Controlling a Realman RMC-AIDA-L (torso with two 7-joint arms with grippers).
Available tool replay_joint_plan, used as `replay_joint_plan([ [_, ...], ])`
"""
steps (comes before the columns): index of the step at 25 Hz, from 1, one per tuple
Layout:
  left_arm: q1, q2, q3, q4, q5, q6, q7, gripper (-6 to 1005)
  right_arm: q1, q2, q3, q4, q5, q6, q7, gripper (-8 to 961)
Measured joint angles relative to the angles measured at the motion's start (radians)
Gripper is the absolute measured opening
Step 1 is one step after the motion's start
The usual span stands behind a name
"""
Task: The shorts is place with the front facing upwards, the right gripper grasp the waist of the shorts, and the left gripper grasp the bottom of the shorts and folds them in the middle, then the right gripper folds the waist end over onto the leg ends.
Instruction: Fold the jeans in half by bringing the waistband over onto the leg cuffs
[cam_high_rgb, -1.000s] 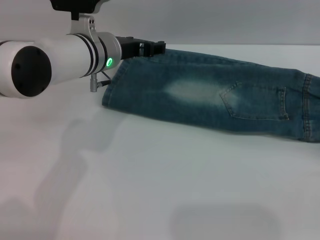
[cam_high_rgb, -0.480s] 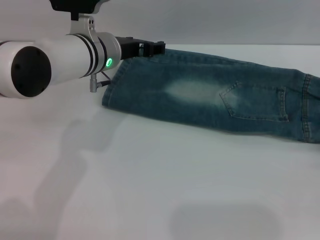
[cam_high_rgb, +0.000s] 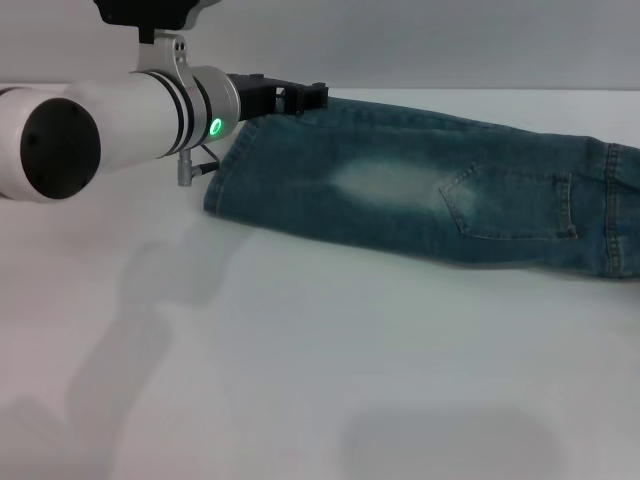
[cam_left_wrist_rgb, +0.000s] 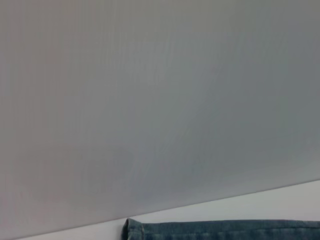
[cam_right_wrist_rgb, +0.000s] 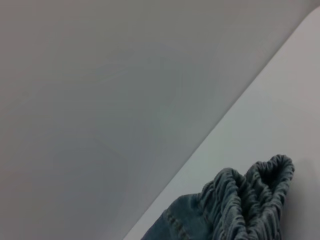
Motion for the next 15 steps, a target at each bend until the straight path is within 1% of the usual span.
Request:
replay_joint_plan([
  [3,0.005,-0.001,0.016,-0.003,0.000,0.029,0.000,860,0.002,0.001,0.002,-0.003,0.001,-0.014,-0.010,353],
  [5,0.014,-0.002,0.043,-0.004,0.000,0.070,-0.004,860,0.004,0.002,0.005,-0.012,0.003,-0.035,-0.013,259],
  [9,0.046,-0.005,0.131,-0.009,-0.030,0.213,-0.013,860,0.009,0.007,0.004,-0.052,0.004,-0.099,0.019,209],
  [12,0.074,-0.005,0.239,-0.035,-0.077,0.379,-0.014,860,0.017,0.010,0.004,-0.090,0.019,-0.168,0.057,184],
  [15,0.085,-0.007,0.326,-0.084,-0.099,0.508,-0.042,860,0.036,0.012,-0.003,-0.121,0.060,-0.255,0.091,166],
])
